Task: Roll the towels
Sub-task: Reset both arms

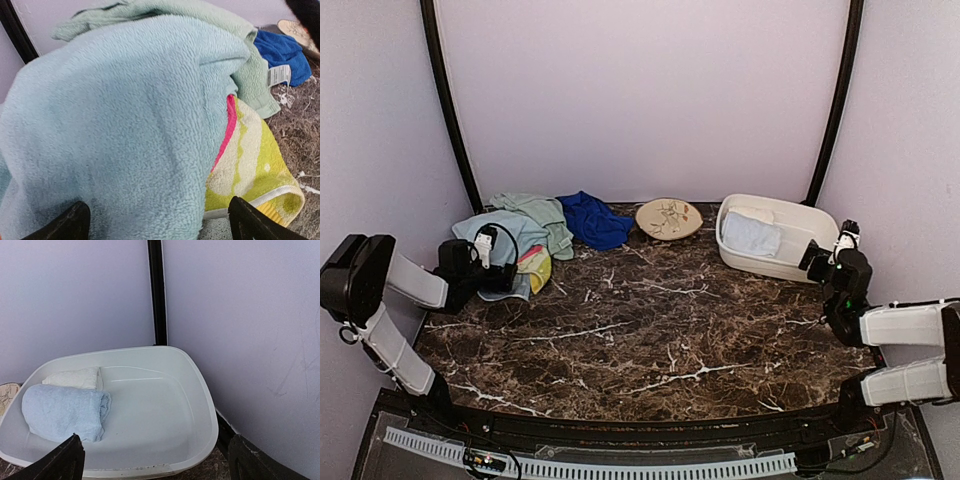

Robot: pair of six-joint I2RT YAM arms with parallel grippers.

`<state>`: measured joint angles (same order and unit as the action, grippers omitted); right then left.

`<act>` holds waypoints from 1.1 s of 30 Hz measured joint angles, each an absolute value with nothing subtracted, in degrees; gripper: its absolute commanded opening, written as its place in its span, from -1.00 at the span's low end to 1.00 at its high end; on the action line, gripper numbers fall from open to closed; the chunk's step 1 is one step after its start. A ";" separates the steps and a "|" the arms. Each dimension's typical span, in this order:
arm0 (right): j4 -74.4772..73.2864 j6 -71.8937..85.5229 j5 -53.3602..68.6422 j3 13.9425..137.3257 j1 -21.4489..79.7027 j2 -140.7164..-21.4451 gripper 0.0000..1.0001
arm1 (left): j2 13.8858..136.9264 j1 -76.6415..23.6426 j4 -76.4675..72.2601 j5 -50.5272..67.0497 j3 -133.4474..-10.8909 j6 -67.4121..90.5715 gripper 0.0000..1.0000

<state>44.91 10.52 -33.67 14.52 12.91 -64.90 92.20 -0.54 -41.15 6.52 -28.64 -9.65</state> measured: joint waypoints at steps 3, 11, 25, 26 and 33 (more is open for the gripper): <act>49.65 8.86 -34.17 13.61 11.55 -69.14 1.00 | 89.62 -0.54 -51.24 4.54 -22.26 -8.32 0.98; 62.04 6.07 -26.44 8.56 3.14 -75.24 1.00 | 90.11 -0.54 -74.08 3.20 -8.91 -7.42 0.98; 70.87 2.63 -6.61 12.88 -1.19 -87.74 1.00 | 90.11 -0.54 -73.38 -0.73 -14.72 -5.61 0.98; 70.74 2.63 -6.44 12.88 -1.19 -87.74 1.00 | 90.11 -0.54 -73.36 -0.73 -14.72 -5.56 0.98; 70.70 2.63 -5.91 12.88 -1.19 -87.74 1.00 | 90.11 -0.51 -73.36 -0.78 -14.72 -5.52 0.98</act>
